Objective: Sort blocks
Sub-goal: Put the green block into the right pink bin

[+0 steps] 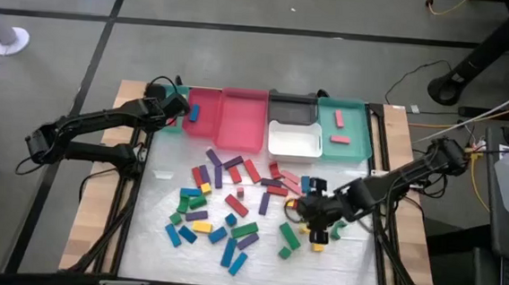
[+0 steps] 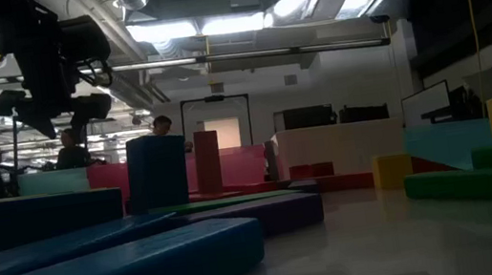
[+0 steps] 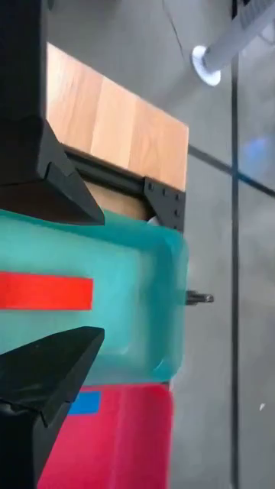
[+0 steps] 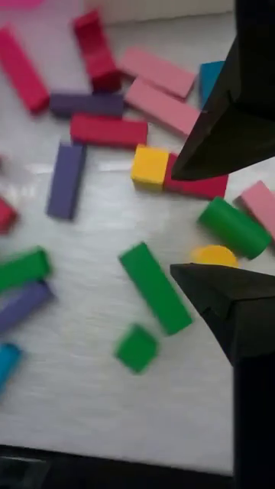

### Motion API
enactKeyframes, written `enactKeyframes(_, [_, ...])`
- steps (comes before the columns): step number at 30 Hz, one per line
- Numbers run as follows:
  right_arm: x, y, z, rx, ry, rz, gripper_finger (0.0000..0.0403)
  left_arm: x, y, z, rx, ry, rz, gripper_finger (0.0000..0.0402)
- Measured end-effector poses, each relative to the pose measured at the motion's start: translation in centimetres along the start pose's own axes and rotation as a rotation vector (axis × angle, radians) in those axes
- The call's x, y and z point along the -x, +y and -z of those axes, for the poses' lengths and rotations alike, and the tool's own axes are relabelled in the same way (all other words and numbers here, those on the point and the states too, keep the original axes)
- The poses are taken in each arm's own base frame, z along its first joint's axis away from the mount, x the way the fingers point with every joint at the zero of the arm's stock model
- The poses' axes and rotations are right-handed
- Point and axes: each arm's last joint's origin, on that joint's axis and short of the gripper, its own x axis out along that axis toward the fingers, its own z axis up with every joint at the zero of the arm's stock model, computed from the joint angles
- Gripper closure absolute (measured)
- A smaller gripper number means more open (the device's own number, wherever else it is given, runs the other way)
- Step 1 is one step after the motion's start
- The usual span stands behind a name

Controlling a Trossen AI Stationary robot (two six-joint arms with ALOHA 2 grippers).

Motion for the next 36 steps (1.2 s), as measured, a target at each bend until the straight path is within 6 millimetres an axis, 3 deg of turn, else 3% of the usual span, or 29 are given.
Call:
enactKeyframes(8, [-4.5,3.0,0.2,0.336,0.068,-0.026,0.0214,0.1,-0.2,0.3,-0.092,0.065,0.067,0.0193])
enactKeyframes(16, [-8.5,4.7,-0.5,0.439,0.045,-0.159,0.0214,0.5,-0.5,0.5,-0.117,0.062,0.09,0.0194])
enactKeyframes(25, [-9.9,5.6,-1.0,0.451,-0.001,-0.272,0.0214,0.8,-0.7,0.7,-0.131,0.06,0.106,0.0194])
enactKeyframes(36, [-11.3,5.9,-0.9,0.497,0.006,-0.286,0.0214,0.8,-0.6,0.7,-0.133,0.061,0.106,0.0194])
